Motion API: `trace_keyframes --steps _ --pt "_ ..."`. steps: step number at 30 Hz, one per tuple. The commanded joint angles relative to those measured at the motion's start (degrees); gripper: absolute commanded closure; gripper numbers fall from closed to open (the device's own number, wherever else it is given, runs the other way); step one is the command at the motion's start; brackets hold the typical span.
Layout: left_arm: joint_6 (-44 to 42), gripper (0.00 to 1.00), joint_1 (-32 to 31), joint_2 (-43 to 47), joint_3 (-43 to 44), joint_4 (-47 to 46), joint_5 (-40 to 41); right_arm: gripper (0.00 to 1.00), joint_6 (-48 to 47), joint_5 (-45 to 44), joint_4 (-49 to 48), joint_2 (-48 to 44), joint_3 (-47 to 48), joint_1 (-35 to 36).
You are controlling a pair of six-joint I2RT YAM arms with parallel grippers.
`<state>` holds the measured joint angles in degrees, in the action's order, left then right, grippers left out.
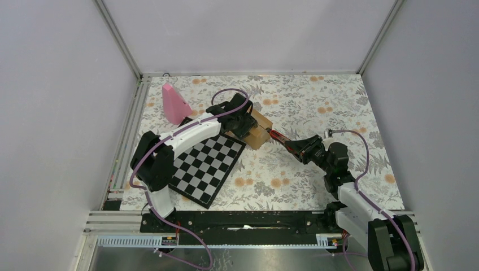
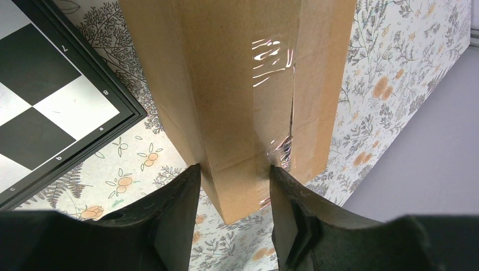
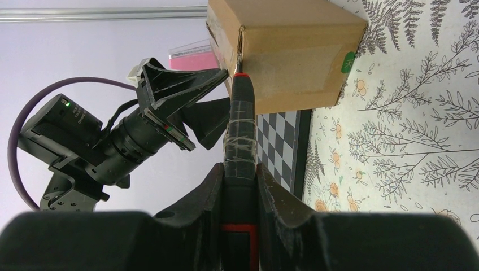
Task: Unpack the express box
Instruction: Cut the express box at the center of the board.
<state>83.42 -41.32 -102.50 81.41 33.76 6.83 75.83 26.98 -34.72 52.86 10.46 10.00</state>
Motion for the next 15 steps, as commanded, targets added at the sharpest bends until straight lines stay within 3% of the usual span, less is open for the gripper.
trace_keyframes --steps 1,15 --pt "1.05 0.52 -0.64 -0.86 2.18 -1.83 -1.47 1.0 -1.47 2.91 -1.14 -0.44 1.62 1.58" --pt "1.0 0.52 -0.89 -0.86 2.41 -2.47 -1.33 1.0 -0.59 4.83 -0.73 -1.38 3.06 2.22"
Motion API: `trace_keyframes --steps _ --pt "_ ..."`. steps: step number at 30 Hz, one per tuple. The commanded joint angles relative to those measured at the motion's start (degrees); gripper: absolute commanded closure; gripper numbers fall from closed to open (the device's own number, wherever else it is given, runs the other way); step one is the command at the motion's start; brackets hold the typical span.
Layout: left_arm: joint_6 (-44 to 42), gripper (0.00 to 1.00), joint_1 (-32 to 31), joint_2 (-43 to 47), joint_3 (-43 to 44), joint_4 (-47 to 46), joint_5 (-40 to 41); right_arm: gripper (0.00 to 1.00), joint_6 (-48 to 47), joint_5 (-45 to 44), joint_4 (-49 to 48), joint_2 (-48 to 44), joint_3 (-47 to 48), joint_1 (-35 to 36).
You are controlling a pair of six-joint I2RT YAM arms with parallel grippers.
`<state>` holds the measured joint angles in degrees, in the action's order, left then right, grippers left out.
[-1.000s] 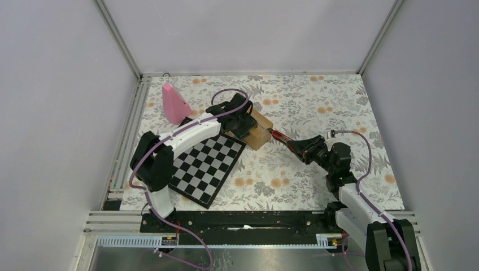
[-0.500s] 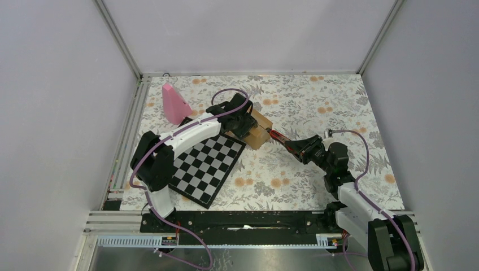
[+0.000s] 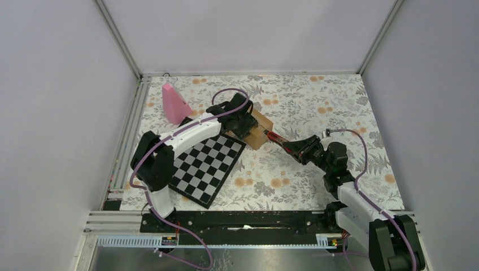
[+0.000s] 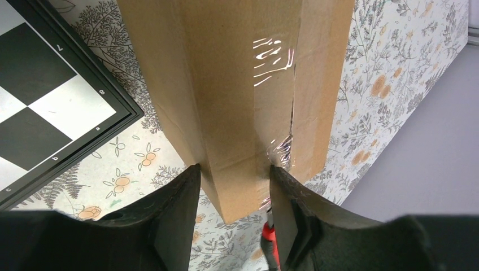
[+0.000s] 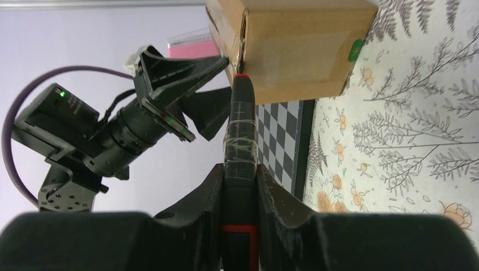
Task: Unpack the express box
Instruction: Cut the express box at the center of the board.
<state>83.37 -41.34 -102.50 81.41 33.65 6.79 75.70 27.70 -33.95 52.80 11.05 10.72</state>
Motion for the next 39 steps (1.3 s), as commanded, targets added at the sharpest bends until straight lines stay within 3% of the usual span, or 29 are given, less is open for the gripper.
trace_keyframes --steps 1,17,27,39 --pt "1.08 0.52 -0.93 -0.82 2.32 -2.36 -1.25 1.0 -1.06 3.66 0.18 -2.09 2.59 1.51" --pt "2.06 0.52 -0.59 1.62 0.24 -1.22 1.27 1.0 -4.16 -2.88 15.96 -14.56 2.61 -4.21" --pt "1.92 0.52 -0.66 1.49 0.42 -1.23 0.88 1.0 -2.09 -2.61 7.71 -9.57 1.78 -5.1" --pt "1.8 0.52 -0.63 1.51 0.42 -1.23 0.79 1.0 -2.25 -3.03 7.45 -10.13 2.39 -5.1"
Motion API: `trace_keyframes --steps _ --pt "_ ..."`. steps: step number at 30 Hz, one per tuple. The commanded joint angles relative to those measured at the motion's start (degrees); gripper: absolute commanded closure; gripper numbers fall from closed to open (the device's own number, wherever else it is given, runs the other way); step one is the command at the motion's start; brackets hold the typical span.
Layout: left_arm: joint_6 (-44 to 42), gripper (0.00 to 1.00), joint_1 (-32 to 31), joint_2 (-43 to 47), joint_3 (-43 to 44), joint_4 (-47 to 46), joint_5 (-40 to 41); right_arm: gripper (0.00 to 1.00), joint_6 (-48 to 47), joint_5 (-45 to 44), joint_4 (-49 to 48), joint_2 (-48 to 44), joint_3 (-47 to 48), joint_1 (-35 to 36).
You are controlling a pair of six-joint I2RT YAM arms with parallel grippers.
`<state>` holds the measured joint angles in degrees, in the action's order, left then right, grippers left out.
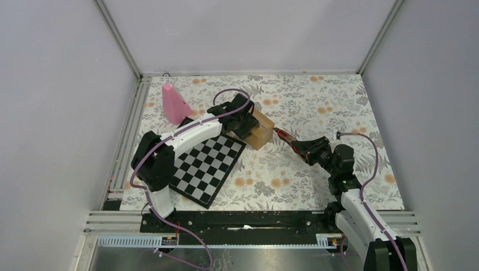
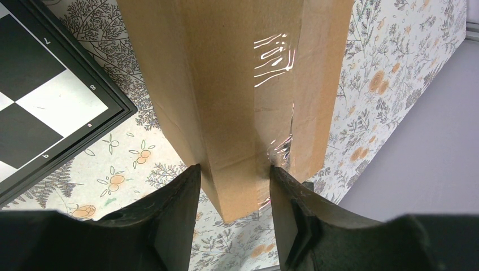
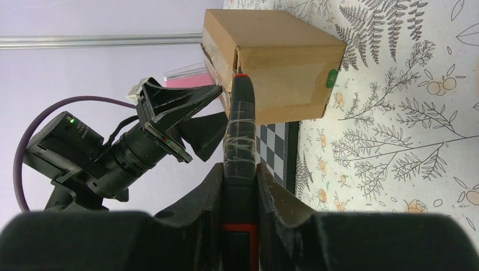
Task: Unpack the express box
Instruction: Cut the express box at the center of the board.
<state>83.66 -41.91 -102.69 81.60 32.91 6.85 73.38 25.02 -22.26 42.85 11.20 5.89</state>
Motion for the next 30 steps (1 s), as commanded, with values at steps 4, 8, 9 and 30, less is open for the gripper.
trace_keyframes --steps 4,8,9,30 --pt "1.51 0.52 -0.09 1.65 0.31 -0.47 0.66 1.0 0.6 0.29 -6.27 1.39 1.97 -0.27" --pt "1.51 0.52 -0.07 1.63 0.38 -0.47 0.63 1.0 0.79 0.69 -7.33 2.03 2.03 -0.31" --pt "1.44 0.52 -0.11 1.62 0.34 -0.47 0.62 1.0 0.79 0.72 -7.35 1.99 1.98 -0.27" --pt "1.41 0.53 -0.18 1.36 0.44 -0.56 0.35 1.0 0.75 0.28 -8.07 2.52 1.42 -0.26"
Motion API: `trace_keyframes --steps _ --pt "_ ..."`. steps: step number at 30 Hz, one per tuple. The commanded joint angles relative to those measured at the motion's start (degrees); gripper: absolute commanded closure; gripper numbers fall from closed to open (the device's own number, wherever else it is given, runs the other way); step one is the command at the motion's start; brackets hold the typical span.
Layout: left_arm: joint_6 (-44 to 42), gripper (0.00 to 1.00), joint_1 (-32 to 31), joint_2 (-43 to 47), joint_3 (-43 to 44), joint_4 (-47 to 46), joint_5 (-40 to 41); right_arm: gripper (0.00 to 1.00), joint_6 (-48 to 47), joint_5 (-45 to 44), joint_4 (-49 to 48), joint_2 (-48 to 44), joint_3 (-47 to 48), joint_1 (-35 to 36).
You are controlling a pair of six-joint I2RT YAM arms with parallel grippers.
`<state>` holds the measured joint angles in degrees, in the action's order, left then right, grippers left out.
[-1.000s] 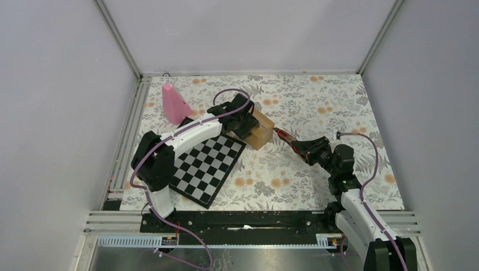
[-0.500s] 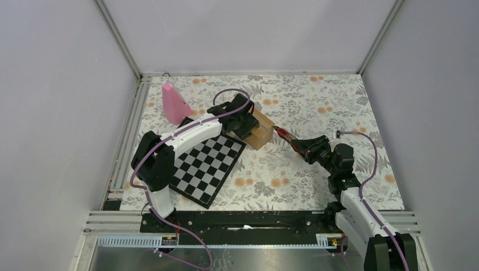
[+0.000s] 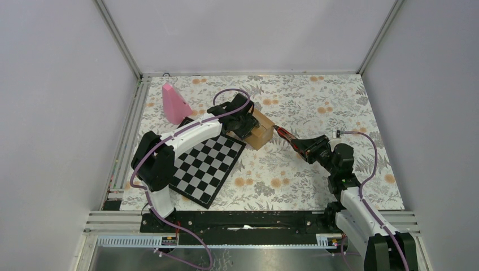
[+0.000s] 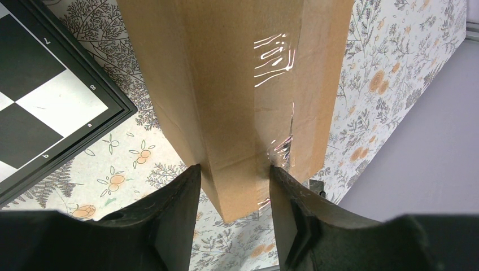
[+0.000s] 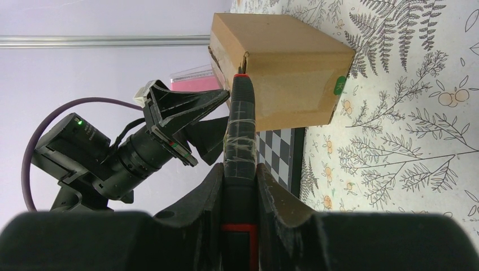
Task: Unpack the express box
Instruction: Cut the express box at the center of the board.
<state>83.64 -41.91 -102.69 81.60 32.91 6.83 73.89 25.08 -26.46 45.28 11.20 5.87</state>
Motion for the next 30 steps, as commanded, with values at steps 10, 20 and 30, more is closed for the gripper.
trace_keyframes --steps 10,20,30 --pt "1.44 0.53 -0.14 1.11 0.65 -0.56 0.2 1.0 0.03 -0.55 -2.99 -0.65 0.72 -0.24" --pt "1.47 0.53 -0.14 1.0 0.7 -0.56 0.11 1.0 -0.5 -1.18 -2.42 -0.39 0.58 -0.24" --pt "1.44 0.53 -0.1 0.85 0.84 -0.56 0.11 1.0 -0.67 -1.64 -0.99 -1.51 0.21 -0.24"
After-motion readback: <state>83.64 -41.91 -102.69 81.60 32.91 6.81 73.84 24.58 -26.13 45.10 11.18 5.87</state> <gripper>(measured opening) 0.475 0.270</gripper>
